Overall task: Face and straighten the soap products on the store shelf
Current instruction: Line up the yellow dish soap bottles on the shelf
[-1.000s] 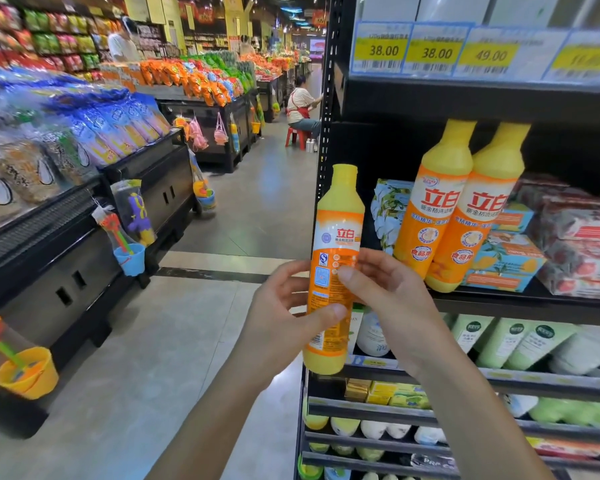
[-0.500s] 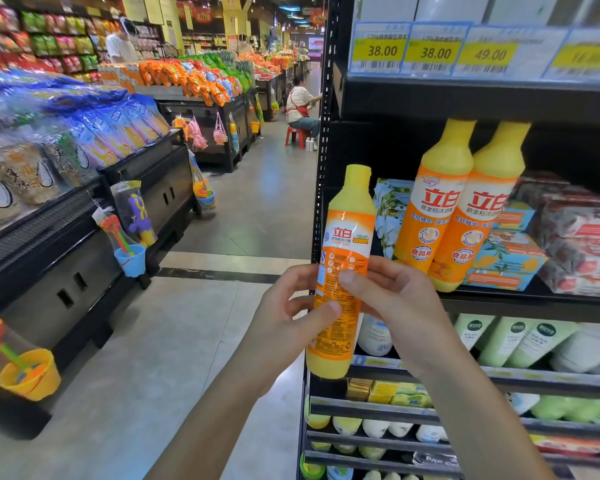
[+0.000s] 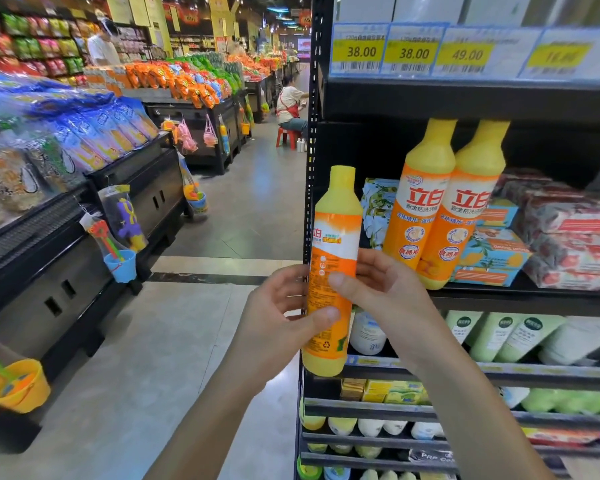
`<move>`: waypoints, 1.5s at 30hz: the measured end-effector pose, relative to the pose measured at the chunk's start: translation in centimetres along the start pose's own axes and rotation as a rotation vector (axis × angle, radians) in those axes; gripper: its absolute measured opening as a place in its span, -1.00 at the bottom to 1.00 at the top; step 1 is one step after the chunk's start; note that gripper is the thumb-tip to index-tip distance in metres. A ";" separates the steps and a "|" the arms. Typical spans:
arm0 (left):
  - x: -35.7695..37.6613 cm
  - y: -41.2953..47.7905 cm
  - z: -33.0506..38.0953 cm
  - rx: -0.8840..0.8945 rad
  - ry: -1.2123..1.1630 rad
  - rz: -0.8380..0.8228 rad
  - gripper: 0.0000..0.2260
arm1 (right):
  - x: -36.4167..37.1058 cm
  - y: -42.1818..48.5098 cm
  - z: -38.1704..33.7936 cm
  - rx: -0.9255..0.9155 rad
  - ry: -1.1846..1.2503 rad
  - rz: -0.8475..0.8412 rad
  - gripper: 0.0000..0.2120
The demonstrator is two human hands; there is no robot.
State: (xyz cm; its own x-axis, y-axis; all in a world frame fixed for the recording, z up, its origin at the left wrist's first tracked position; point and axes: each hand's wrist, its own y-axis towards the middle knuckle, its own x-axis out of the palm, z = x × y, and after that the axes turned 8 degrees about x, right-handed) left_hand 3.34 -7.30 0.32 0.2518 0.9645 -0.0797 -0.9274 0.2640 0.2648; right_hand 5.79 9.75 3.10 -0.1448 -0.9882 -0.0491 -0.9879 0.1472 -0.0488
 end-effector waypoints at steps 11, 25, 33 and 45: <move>-0.4 0.1 0.6 -0.016 -0.124 -0.093 -0.52 | 0.1 0.3 0.2 0.001 0.136 0.000 -0.53; 0.6 0.7 -0.3 0.043 0.177 -0.022 -0.50 | 0.6 0.6 1.1 -0.028 0.104 0.097 -0.41; -0.3 0.5 0.5 0.032 0.024 0.015 -0.48 | -0.6 0.6 0.1 -0.058 0.181 -0.033 -0.58; -1.0 0.2 1.1 0.015 0.058 -0.102 -0.53 | 0.3 0.2 0.2 -0.015 0.192 0.011 -0.50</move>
State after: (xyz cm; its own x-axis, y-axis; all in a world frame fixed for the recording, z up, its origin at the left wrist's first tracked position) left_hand 3.21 -8.26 1.46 0.3275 0.9308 -0.1622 -0.8935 0.3609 0.2673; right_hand 5.53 9.53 2.89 -0.1624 -0.9764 0.1420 -0.9867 0.1591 -0.0344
